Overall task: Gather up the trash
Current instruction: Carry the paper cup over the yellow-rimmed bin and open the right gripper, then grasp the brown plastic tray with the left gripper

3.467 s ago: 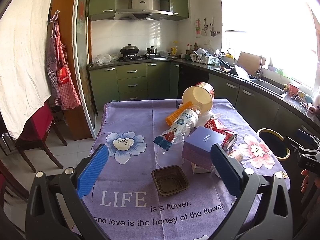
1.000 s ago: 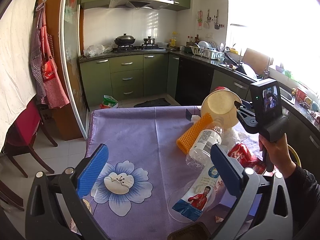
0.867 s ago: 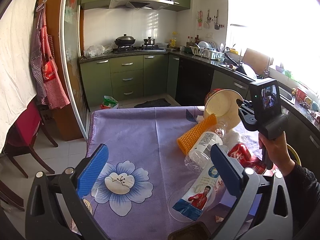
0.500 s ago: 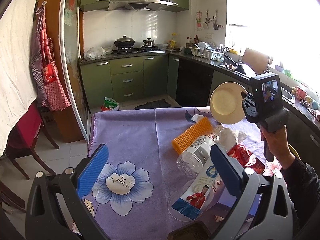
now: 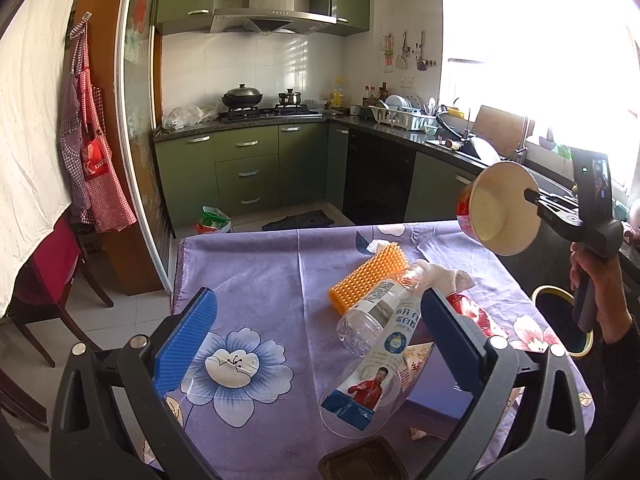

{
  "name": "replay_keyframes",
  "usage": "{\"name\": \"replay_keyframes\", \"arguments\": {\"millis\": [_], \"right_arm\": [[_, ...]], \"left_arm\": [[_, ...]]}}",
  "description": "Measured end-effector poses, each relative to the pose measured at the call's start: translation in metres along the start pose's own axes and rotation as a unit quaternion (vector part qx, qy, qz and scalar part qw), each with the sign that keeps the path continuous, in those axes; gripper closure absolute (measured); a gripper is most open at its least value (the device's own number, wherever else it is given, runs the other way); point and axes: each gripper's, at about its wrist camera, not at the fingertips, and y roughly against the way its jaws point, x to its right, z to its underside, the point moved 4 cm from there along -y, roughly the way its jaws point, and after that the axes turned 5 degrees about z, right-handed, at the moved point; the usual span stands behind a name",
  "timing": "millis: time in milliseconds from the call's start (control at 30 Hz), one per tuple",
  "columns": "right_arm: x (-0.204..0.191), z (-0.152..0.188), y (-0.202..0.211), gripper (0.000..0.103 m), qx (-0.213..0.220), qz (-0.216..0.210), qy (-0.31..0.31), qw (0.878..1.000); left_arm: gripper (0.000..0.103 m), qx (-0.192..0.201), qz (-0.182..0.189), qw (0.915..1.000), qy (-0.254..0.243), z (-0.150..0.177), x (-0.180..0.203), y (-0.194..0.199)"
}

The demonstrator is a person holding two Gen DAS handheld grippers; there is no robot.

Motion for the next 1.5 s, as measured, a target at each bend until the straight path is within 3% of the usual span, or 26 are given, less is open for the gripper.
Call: {"name": "replay_keyframes", "arguments": {"millis": [167,267,400,500,633,767,967,1033,1067,1100,1133,1333,1500], "right_arm": [[0.091,0.026,0.036,0.099,-0.062,-0.002,-0.051,0.997],[0.157,0.056,0.048,0.099,-0.107,0.018,-0.089,0.99],[0.241,0.107,0.045,0.098,-0.182,0.028,-0.161,0.97],[0.28,0.149,0.028,0.098,-0.235,0.026,-0.209,0.949],[0.315,0.195,-0.006,0.098,-0.297,0.021,-0.245,0.922],[0.325,0.23,-0.037,0.098,-0.345,0.025,-0.244,0.906],[0.317,0.265,-0.062,0.098,-0.383,0.012,-0.239,0.892],[0.315,0.273,-0.068,0.096,-0.397,0.007,-0.23,0.888],[0.314,0.273,-0.069,0.089,-0.399,0.011,-0.233,0.887],[0.316,0.274,-0.068,0.071,-0.398,0.021,-0.229,0.888],[0.315,0.271,-0.066,0.065,-0.393,0.033,-0.221,0.892],[0.307,0.249,-0.022,0.063,-0.341,0.018,-0.214,0.915],[0.279,0.237,0.033,0.056,-0.294,-0.038,-0.206,0.933]], "left_arm": [[0.006,0.014,0.014,0.9998,-0.001,0.001,0.012,0.018],[0.006,0.023,0.022,0.9995,-0.002,0.005,0.019,0.027],[0.006,0.026,0.031,0.9992,-0.004,0.01,0.031,0.033],[0.006,0.027,0.032,0.9991,-0.004,0.011,0.037,0.035],[0.006,0.027,0.033,0.9991,-0.003,0.011,0.044,0.036],[0.006,0.023,0.033,0.9991,-0.014,0.011,0.053,0.035],[0.006,0.017,0.031,0.9992,-0.019,0.012,0.058,0.032],[0.006,0.015,0.03,0.9992,-0.019,0.012,0.058,0.03],[0.006,0.014,0.03,0.9993,-0.019,0.012,0.059,0.03],[0.006,0.013,0.03,0.9993,-0.02,0.012,0.06,0.028],[0.006,0.012,0.03,0.9993,-0.02,0.012,0.059,0.028],[0.006,0.001,0.034,0.9992,-0.02,0.018,0.06,0.025],[0.006,-0.007,0.037,0.999,-0.025,0.025,0.061,0.029]]}}
